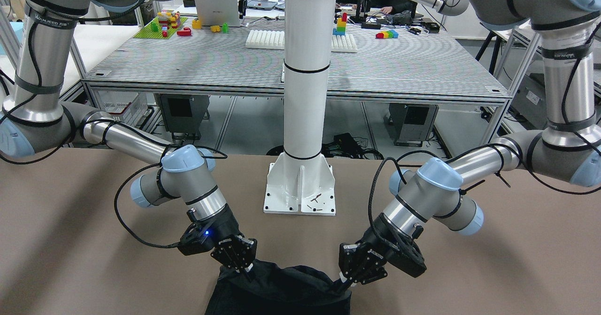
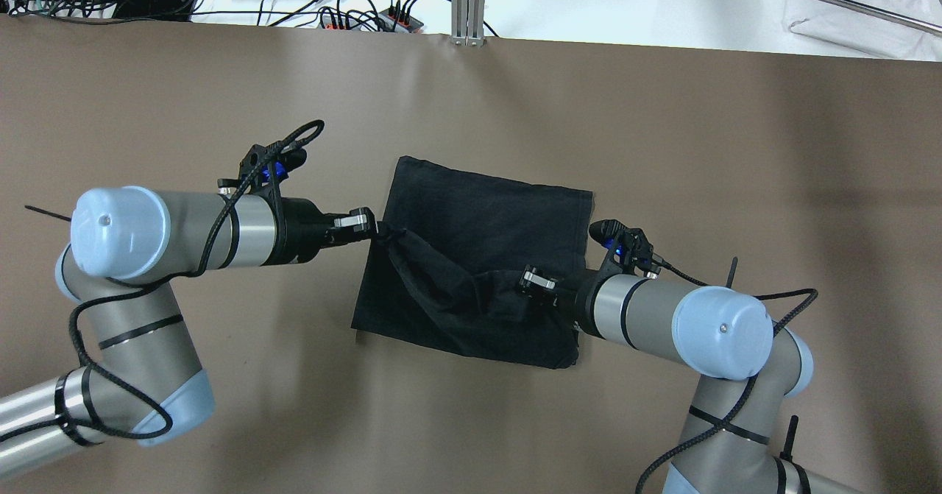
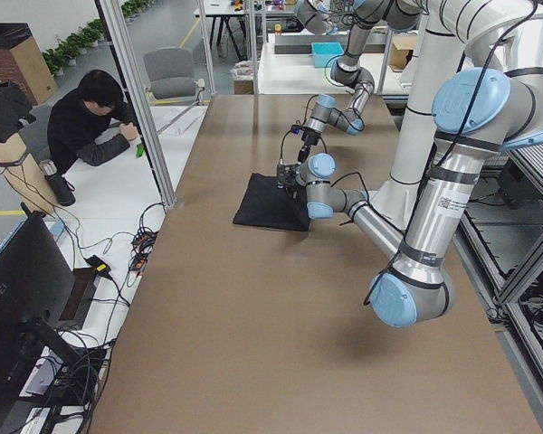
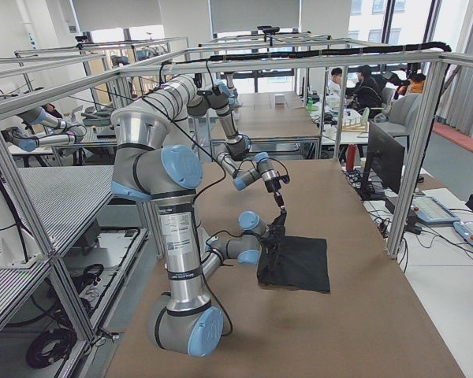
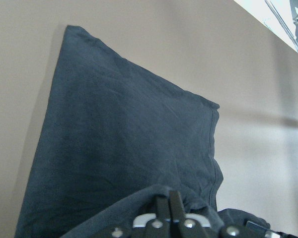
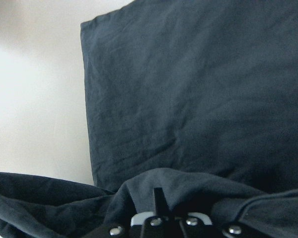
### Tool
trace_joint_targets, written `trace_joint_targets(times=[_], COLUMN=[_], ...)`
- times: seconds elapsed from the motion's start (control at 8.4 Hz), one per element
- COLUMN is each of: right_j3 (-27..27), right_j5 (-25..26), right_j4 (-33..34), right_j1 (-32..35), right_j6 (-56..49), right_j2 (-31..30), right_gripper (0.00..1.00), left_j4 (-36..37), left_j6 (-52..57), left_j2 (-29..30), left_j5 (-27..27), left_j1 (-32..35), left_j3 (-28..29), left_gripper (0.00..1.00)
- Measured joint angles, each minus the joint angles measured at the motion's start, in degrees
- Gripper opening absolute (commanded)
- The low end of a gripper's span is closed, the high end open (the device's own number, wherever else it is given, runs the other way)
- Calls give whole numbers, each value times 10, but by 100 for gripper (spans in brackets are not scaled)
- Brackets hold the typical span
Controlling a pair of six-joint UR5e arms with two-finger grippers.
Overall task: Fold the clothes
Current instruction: 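Lift the near half with both grippers and fold it away from the robot, then lower the folded edge onto the bundle and open both grippers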
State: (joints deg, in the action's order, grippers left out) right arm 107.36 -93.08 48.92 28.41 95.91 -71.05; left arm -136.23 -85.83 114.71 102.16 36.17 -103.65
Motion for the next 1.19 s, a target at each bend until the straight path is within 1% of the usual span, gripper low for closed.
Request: trace_joint_targets(times=[0.12, 0.36, 0.71, 0.95, 1.19], right_j3=[-15, -41, -97, -131, -147], right_j5=[0, 0, 2, 4, 4], right_j4=[0, -1, -3, -6, -8], right_j1=[15, 37, 55, 62, 66], right_j6=[-5, -8, -9, -10, -10], right_j2=[5, 20, 62, 81, 86], right_gripper=[0, 0, 0, 0, 0], left_j4=[0, 0, -4, -5, -5], left_j6=[-1, -4, -1, 1, 3], left_j2=[18, 59, 108, 123, 126], left_j5=[12, 20, 21, 20, 18], left_j1=[19, 43, 56, 59, 61], left_j3=[27, 76, 161, 191, 203], left_gripper=[0, 0, 0, 0, 0])
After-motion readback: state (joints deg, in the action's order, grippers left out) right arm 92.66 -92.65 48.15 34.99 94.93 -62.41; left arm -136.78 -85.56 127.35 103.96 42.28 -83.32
